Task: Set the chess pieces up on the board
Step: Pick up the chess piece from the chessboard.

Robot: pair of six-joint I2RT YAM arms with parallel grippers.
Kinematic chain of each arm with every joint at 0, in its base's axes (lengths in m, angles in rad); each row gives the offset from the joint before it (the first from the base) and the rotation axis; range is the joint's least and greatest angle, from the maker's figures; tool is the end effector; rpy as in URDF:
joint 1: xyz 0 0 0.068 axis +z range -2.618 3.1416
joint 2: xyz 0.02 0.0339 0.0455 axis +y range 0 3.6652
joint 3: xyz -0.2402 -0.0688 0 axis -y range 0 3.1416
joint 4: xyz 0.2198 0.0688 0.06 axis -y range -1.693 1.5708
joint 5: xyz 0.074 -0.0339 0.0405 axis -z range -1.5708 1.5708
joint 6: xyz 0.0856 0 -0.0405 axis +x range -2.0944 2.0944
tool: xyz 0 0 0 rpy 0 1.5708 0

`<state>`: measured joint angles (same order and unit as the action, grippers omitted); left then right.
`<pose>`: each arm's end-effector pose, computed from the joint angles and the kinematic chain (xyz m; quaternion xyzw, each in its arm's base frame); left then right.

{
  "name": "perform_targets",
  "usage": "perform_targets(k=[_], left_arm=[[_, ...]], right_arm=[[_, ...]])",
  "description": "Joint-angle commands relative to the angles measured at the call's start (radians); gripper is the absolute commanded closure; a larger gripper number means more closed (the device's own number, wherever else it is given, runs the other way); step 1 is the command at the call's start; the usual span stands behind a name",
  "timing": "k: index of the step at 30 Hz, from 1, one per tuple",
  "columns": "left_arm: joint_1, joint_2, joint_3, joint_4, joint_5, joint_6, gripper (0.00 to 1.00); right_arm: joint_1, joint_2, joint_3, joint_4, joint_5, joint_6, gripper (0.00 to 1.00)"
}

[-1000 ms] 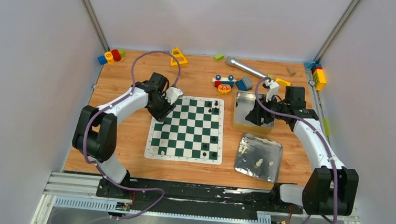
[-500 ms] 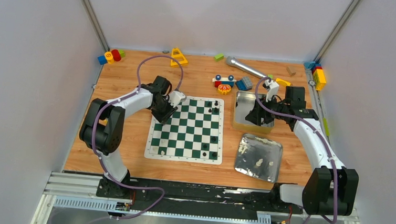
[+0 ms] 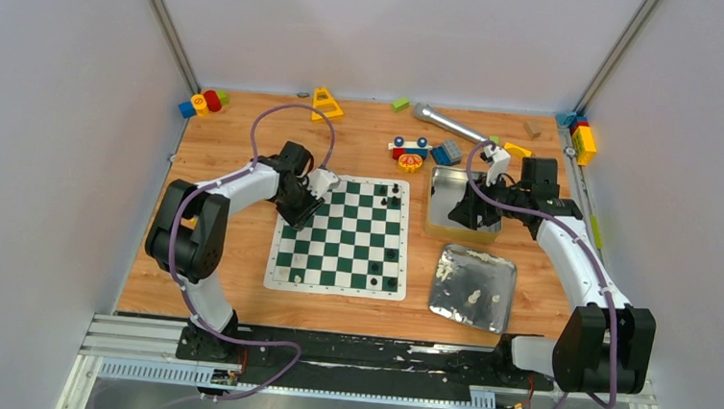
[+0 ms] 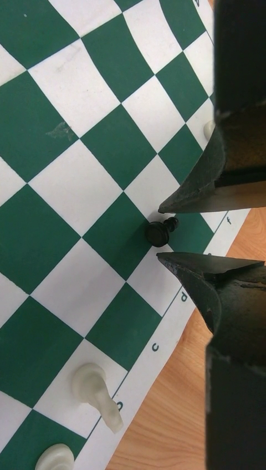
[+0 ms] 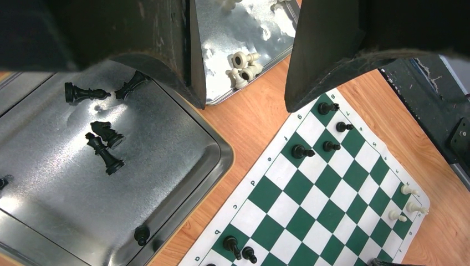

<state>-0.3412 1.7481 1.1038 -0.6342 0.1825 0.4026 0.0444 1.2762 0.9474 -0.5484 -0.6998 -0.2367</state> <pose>0.2961 -0.1216 0.1144 0.3704 0.9131 -0.0857 0.1477 0.2641 0.0669 0.2219 -0.2391 0.8584 0.2903 0.3488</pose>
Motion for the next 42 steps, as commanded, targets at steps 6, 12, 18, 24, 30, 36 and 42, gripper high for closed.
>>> perform_targets(k=[6, 12, 18, 24, 30, 36, 42], left_arm=[[0.002, -0.016, -0.019, 0.019, 0.005, 0.012, 0.57], [0.002, -0.018, -0.027, 0.019, 0.004, 0.017, 0.59], [0.003, -0.003, -0.023, 0.018, 0.011, 0.021, 0.68], [0.002, -0.003, -0.017, 0.006, 0.025, 0.028, 0.81], [0.003, -0.034, -0.013, 0.001, 0.075, 0.045, 0.96], [0.001, -0.083, 0.05, -0.07, 0.262, 0.091, 1.0], [-0.06, -0.162, 0.12, -0.118, 0.426, 0.126, 1.0]], right_arm=[[0.0, 0.006, 0.024, 0.027, -0.029, 0.004, 0.45], [0.0, 0.007, 0.023, 0.027, -0.032, 0.004, 0.45], [0.0, 0.009, 0.025, 0.025, -0.034, 0.006, 0.45], [0.001, 0.015, 0.027, 0.023, -0.038, 0.008, 0.45], [0.007, 0.019, 0.046, 0.026, -0.091, 0.017, 0.46], [0.064, 0.069, 0.074, 0.083, -0.213, 0.034, 0.46], [0.182, 0.206, 0.122, 0.209, -0.342, 0.134, 0.44]])
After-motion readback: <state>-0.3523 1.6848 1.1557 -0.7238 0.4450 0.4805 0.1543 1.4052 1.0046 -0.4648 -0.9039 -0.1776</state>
